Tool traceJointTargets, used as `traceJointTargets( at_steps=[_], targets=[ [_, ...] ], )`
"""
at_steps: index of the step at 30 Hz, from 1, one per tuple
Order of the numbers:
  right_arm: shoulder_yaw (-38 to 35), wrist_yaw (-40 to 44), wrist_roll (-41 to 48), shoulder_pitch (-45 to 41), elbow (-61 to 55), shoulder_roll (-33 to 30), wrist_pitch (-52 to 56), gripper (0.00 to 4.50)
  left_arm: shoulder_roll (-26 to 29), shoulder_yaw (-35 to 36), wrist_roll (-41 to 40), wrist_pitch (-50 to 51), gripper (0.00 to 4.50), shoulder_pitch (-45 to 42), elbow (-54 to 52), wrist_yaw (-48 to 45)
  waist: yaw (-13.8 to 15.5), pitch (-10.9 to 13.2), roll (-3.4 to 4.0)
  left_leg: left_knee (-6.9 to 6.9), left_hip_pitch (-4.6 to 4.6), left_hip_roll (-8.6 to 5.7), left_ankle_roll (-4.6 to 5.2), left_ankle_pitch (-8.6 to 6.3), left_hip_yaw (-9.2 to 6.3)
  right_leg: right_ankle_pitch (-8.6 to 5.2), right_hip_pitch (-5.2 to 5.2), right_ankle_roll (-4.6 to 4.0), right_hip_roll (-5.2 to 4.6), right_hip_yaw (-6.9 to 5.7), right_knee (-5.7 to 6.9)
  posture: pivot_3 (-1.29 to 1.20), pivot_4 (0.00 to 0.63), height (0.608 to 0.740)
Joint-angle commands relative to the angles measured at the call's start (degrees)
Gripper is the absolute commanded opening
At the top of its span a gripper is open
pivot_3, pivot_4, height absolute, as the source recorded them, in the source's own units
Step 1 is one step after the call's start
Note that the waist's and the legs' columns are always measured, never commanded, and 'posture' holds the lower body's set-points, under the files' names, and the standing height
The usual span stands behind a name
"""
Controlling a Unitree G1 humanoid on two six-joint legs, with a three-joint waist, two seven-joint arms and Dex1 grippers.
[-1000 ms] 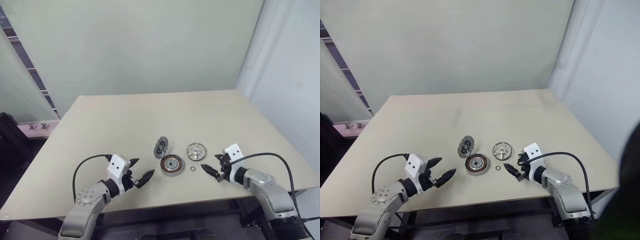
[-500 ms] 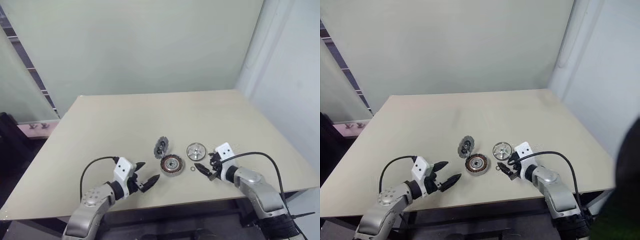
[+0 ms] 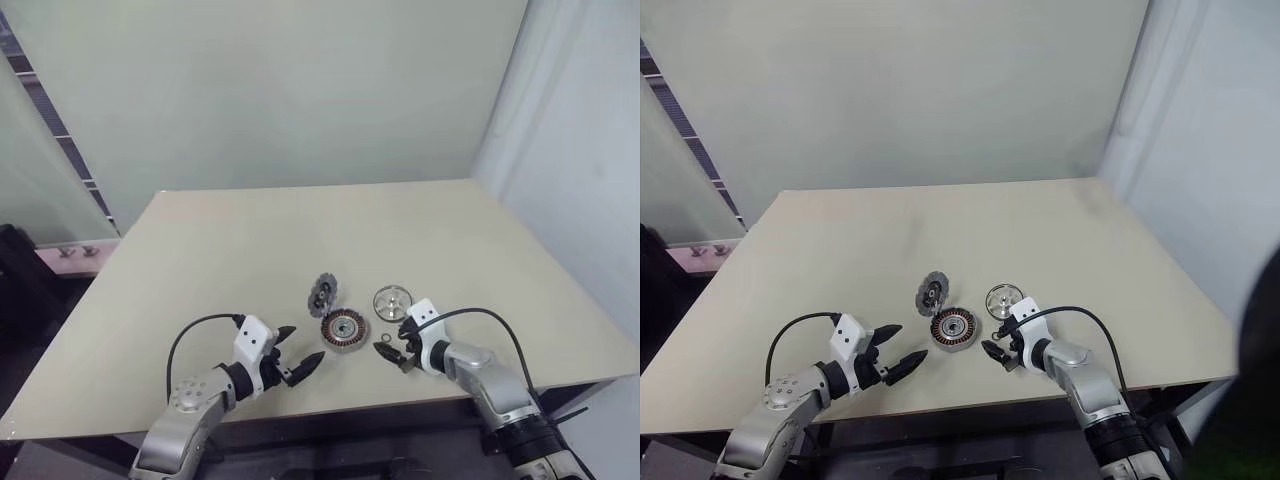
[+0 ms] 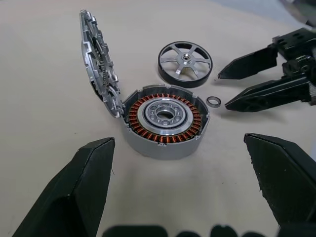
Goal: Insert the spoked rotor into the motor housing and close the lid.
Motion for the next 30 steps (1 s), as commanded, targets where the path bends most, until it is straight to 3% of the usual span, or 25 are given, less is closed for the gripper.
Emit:
traceJointTargets(
  at_steps=[1,10,13,22,30],
  targets=[
    [-0.49,-0.09,-0.62,-2.48,1.67,0.85,-2.58,4.50,0.35,0.35,0.07,-0.47,4.49,-0.72,-1.27,-0.21,0.00,0.00,0.01,0.00,0.00,0.00,0.00,0.00,0.00,0.00,0.00,0.00,0.00,0.00,0.00,0.00,0.000,0.740],
    [-0.24,0.16,-1.81,-3.11,5.97,1.79,-4.49,4.50,0.52,0.39,0.21,-0.41,4.49,-1.06,-1.30,-0.18,0.00,0.00,0.01,-0.01,0.01,-0.01,0.00,0.00,-0.01,0.00,0.00,0.00,0.01,0.01,0.02,0.00,0.000,0.740],
    [-0.04,0.17,-2.01,-2.92,6.34,1.95,-4.62,3.91,0.55,0.46,0.26,-0.58,4.50,-1.23,-0.95,-0.27,-0.01,0.00,0.01,0.00,0.02,-0.01,0.01,0.01,0.00,0.00,0.02,0.00,0.01,0.01,0.02,0.00,0.000,0.740],
    [0.40,0.05,-3.16,-2.22,6.52,2.79,-4.63,0.80,0.54,0.58,0.48,-1.18,4.50,-1.14,-0.16,-0.50,-0.04,-0.01,0.01,-0.02,0.04,0.00,0.00,0.00,-0.01,0.00,0.02,0.00,0.02,0.00,0.02,0.00,0.000,0.740],
    [-1.23,-0.05,-2.89,-2.89,4.82,2.39,-4.01,0.80,0.81,1.34,0.38,-1.79,4.50,-1.48,1.03,-0.76,-0.03,-0.01,0.01,-0.02,0.05,0.00,0.00,0.00,0.00,0.00,0.03,0.00,0.02,0.01,0.02,0.00,0.000,0.740]
  ],
)
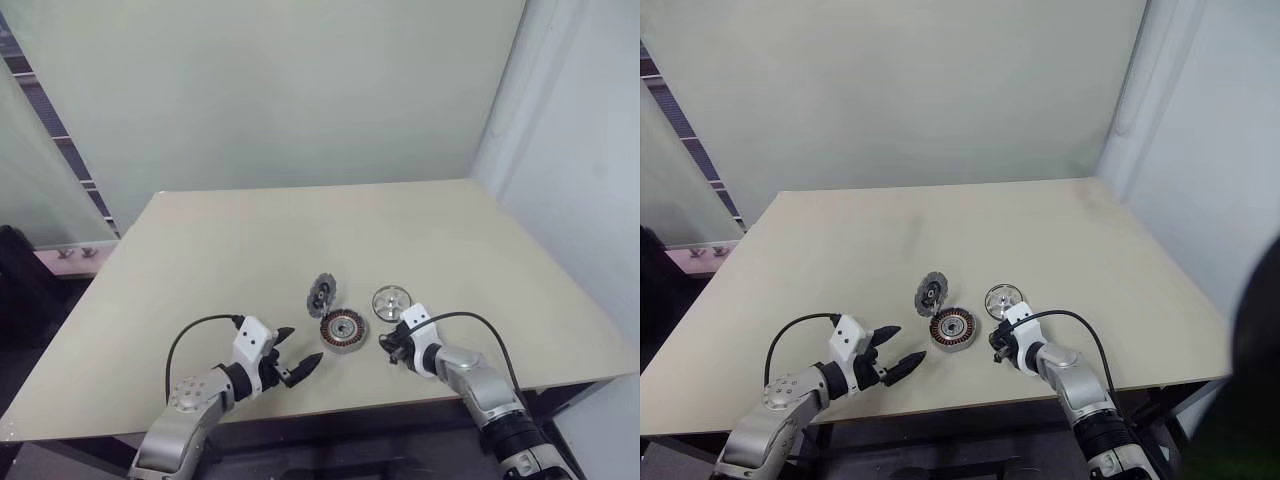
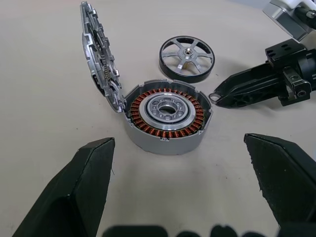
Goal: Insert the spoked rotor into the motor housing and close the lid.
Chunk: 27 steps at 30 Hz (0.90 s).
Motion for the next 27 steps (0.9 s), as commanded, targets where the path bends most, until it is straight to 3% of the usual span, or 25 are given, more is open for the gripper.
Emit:
traceJointTargets(
  at_steps=[1,15,27],
  targets=[
    [-1.70,-0.06,0.84,-1.46,-3.14,-0.22,0.48,0.80,0.66,1.43,0.04,-1.47,4.50,-1.40,0.09,-0.43,0.01,0.00,0.00,0.00,0.00,0.00,0.00,0.00,0.00,0.00,0.00,0.00,0.00,0.00,0.00,0.00,0.000,0.740],
    [-0.16,2.14,3.61,-6.90,-12.51,2.56,8.84,0.80,2.71,3.74,-0.52,-1.11,4.50,-2.42,2.50,-1.23,0.04,0.01,0.02,-0.05,-0.03,-0.01,0.00,0.00,-0.03,0.00,-0.04,0.00,0.01,-0.01,0.02,0.00,0.000,0.740],
    [4.33,2.13,1.27,-11.85,-5.46,5.87,8.25,0.80,2.90,4.66,-0.77,-0.37,4.50,-1.81,1.51,-0.96,-0.01,0.01,0.03,-0.08,-0.04,-0.01,0.00,0.00,-0.03,0.00,-0.06,0.00,0.01,-0.01,0.02,0.00,0.000,0.740]
  ],
)
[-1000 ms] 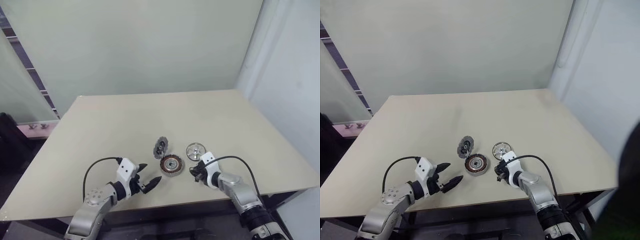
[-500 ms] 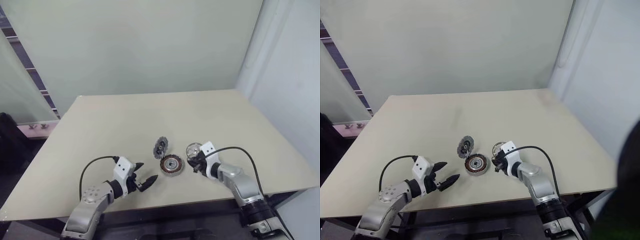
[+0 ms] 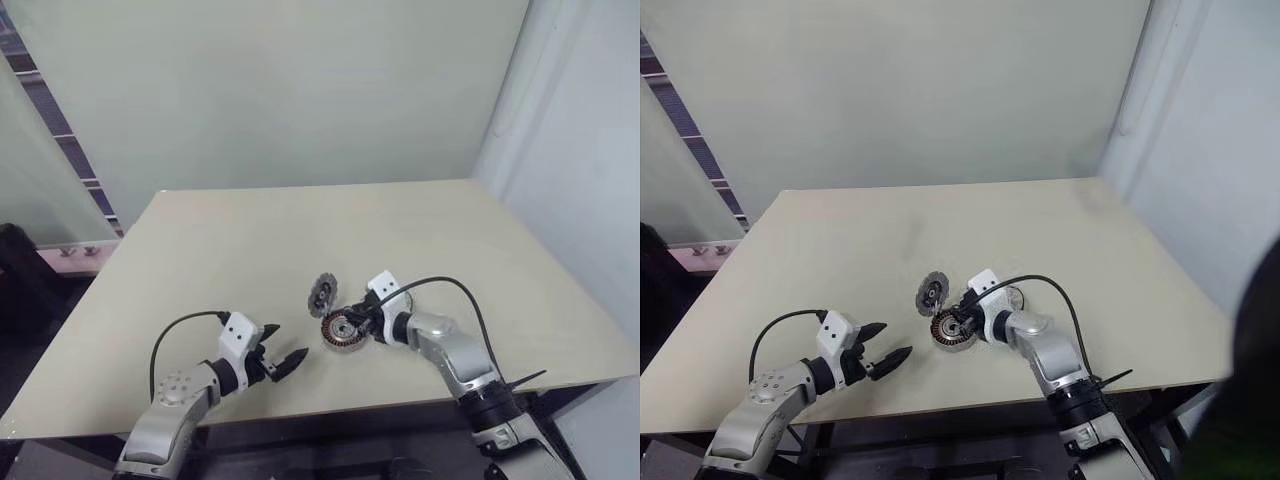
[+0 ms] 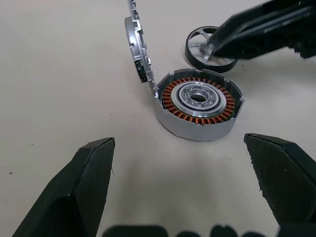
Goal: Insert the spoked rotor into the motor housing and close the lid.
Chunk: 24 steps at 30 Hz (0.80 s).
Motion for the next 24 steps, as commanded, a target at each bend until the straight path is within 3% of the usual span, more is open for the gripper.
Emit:
traceJointTargets(
  at_steps=[1,24],
  targets=[
    [0.59,-0.02,-0.90,-2.56,1.46,0.64,-1.55,0.80,0.55,1.67,-0.56,-0.22,4.50,-0.49,-1.84,0.13,-0.01,0.00,0.00,0.00,0.00,0.00,0.00,0.00,0.01,0.00,-0.01,0.00,0.00,0.01,0.00,0.00,0.000,0.740],
    [0.99,-0.17,-4.22,-5.11,13.60,3.16,-7.65,0.80,0.43,2.47,-0.57,0.81,4.50,0.04,-4.02,1.03,-0.04,0.00,0.01,-0.08,0.02,0.00,0.00,0.00,-0.01,0.01,-0.03,0.00,0.01,0.00,0.03,0.00,0.000,0.740]
  ],
)
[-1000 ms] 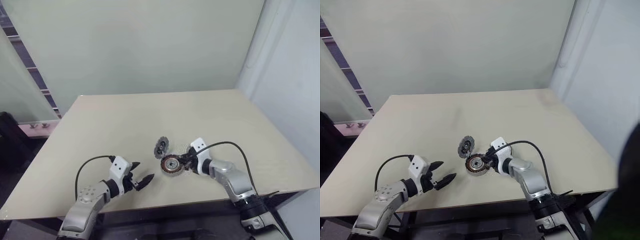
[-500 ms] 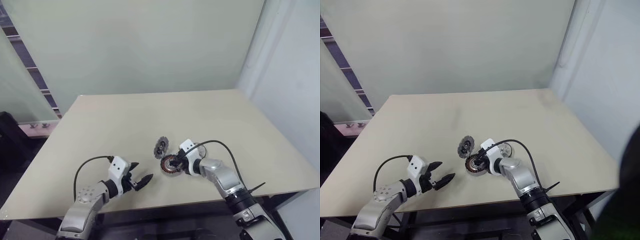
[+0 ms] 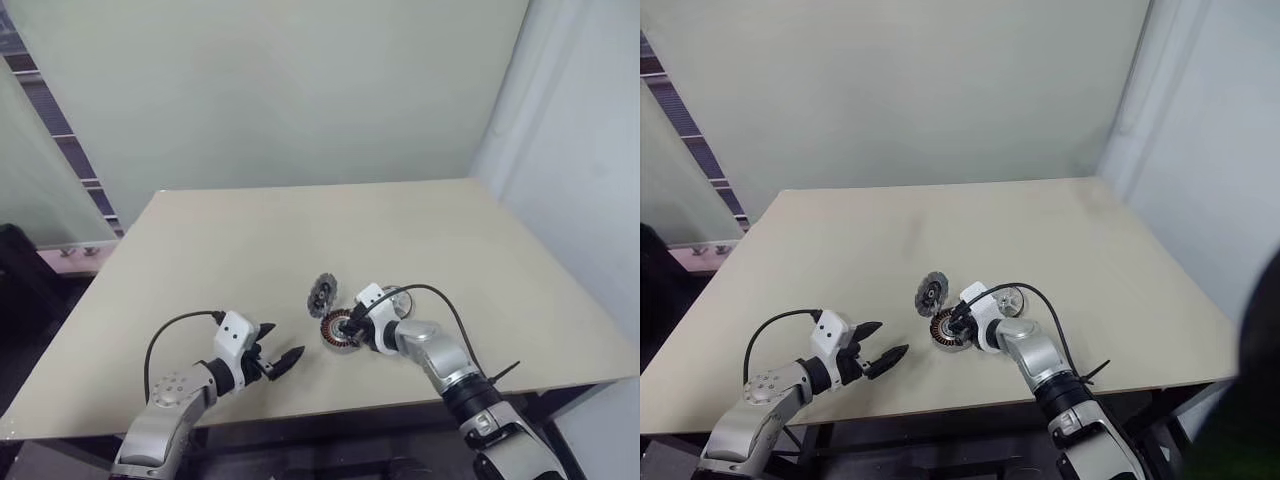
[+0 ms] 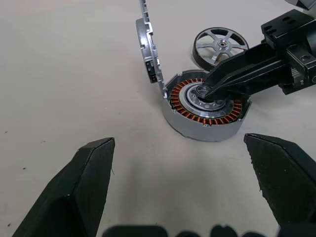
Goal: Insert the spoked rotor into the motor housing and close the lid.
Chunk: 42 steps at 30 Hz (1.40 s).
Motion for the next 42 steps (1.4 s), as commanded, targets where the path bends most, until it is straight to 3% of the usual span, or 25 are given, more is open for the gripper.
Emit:
traceJointTargets(
  at_steps=[1,42],
  targets=[
    [-0.71,0.48,0.01,-1.54,-0.44,0.08,-1.31,0.80,0.43,1.16,-0.50,-0.24,4.50,-0.66,-2.62,0.22,-0.01,0.00,0.00,-0.01,0.00,0.00,0.00,0.00,0.00,0.00,0.00,0.00,0.00,0.00,0.00,0.00,0.000,0.740],
    [0.50,2.05,-0.60,-0.13,-3.18,-0.75,1.01,0.80,-0.09,0.48,-0.34,-0.26,4.50,-1.24,-2.48,0.33,-0.01,-0.01,0.00,0.00,0.03,0.00,0.01,0.01,0.01,0.00,0.02,0.00,0.01,0.01,0.01,0.00,0.000,0.740]
  ],
)
